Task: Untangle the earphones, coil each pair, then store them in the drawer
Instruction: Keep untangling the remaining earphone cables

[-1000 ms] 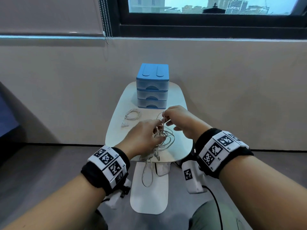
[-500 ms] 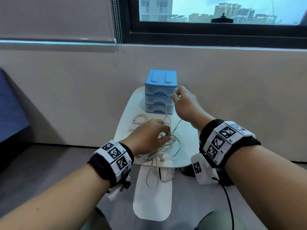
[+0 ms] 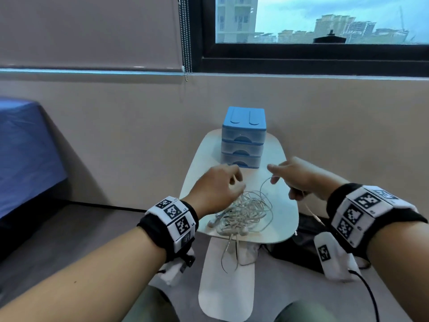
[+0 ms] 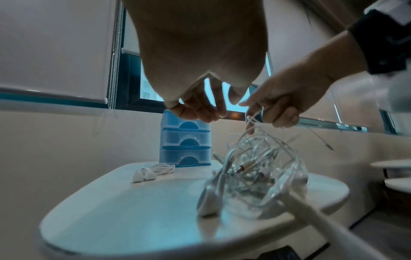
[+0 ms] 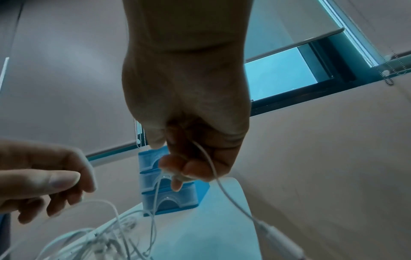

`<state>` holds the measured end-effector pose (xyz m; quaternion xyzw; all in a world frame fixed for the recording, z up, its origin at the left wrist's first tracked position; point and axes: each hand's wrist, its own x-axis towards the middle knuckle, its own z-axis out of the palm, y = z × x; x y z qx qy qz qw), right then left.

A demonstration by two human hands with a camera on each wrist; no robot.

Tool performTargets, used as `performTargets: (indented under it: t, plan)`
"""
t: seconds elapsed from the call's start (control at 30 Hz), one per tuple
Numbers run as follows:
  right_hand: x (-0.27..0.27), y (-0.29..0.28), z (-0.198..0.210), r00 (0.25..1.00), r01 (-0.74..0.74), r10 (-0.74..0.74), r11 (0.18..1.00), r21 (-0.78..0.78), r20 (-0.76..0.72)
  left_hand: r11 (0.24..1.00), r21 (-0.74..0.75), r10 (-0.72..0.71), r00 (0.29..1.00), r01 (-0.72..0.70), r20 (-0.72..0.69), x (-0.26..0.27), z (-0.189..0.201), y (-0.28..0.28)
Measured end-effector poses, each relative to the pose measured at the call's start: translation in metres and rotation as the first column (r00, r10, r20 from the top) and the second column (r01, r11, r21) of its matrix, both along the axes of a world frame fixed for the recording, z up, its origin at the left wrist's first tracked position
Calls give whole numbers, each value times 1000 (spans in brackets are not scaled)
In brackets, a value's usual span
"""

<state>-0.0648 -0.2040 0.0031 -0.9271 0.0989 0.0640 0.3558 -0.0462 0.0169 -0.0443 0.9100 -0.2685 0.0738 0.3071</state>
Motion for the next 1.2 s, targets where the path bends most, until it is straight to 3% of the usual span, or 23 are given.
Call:
performTargets:
  t: [0.07,0.17,0.37,0.57,0.7,0.9,1.1,1.2]
  plan:
    - [0,4,-9,999,-21,21,1000,-14,-25,973,223,-16,988,51,-153,-4,-6,-2]
    - [2,13,-22,998,-32,31,999,-18,-52,921,387,8,988,53,-156,-11,-20,-8]
    - [7,17,-19,996,-17,12,999,-51,-88,917,397,60,974,32,-217,-5,-25,-17]
    - [6,18,-2,993,-81,95,982,-169,76,944,330,72,982,-10,-177,3,-12,-22]
    - [11,11,-1,992,-44,50,998,-54,116,978,197,86,993,-69,-80,8,-6,-20]
    - [6,4,5,988,-138,131,986,89,78,994,61,88,995,-90,42,11,-4,-16]
    - [5,4,-8,980,-198,199,975,-105,6,995,102,1,999,4,-52,5,-23,-13]
    - [3,3,-15,983,-162,175,971,-176,60,993,115,-15,997,25,-81,1,-25,-12]
